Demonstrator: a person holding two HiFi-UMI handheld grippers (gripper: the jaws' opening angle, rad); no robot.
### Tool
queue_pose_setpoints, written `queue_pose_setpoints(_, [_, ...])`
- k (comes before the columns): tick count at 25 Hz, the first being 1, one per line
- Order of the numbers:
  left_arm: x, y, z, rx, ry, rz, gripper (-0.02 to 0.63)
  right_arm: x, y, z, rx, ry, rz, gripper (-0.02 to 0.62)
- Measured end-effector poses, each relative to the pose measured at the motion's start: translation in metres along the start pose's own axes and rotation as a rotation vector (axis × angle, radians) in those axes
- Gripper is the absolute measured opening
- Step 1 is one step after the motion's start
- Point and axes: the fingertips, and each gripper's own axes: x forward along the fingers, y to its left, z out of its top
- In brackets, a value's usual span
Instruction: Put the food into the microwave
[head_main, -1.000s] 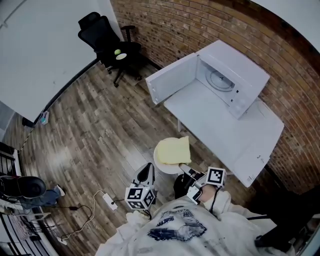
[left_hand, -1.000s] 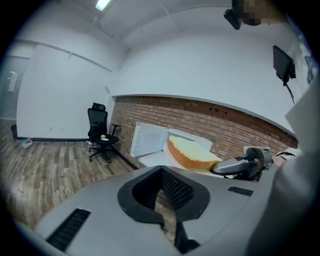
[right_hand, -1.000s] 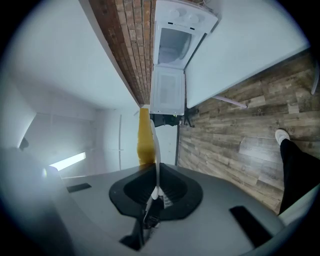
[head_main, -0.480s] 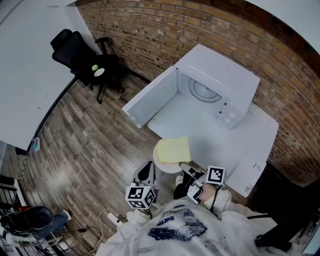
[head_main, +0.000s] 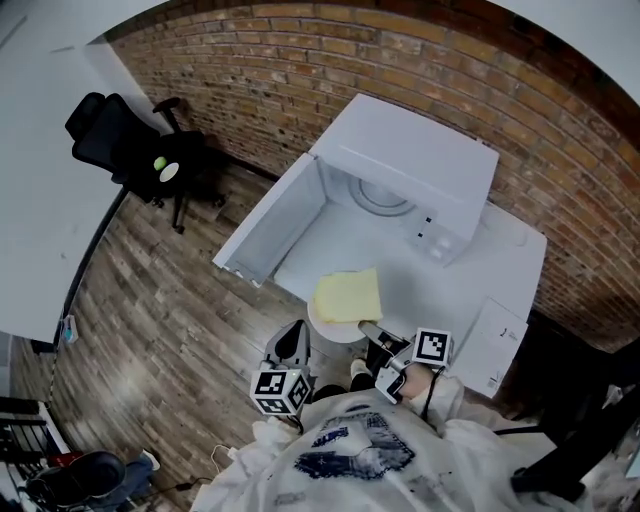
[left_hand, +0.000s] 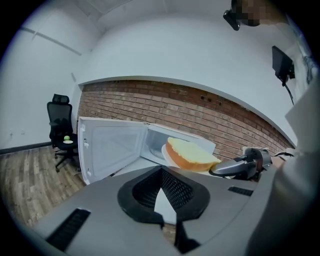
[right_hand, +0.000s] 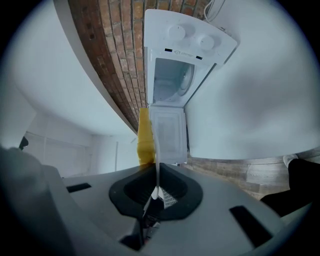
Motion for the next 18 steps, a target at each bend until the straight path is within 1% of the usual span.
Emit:
queue_pose_setpoints(2, [0.009, -0.003, 0.003, 0.009, 0.005, -0.015, 0.008, -0.001, -0.002, 0.009, -0.009, -0.018, 0.005, 0.023])
queue_pose_setpoints(5, [0.021, -0.009, 0.007, 0.023, 0.01, -0.036, 0.008, -0.005, -0.003, 0.019, 0.02, -0.046, -0.001, 0.023])
queue_pose_setpoints(9, [0.035, -0.014, 0.011, 0.037, 0.027, -0.073, 0.008, -0.005, -0.004, 0.034, -0.014, -0.087, 0.009, 0.023])
queue_pose_setpoints(13, [0.056, -0.018, 0.017, 0.057, 0.041, -0.124, 0.008, -0.007, -0.014, 0.048, 0.039, -0.143, -0.011, 0.023])
queue_pose_setpoints(18, [0.092, -0.019, 0.032, 0.094, 0.057, -0.198, 0.008, -0.001, -0.009, 0.077, 0.01, -0.226, 0.001, 0.023])
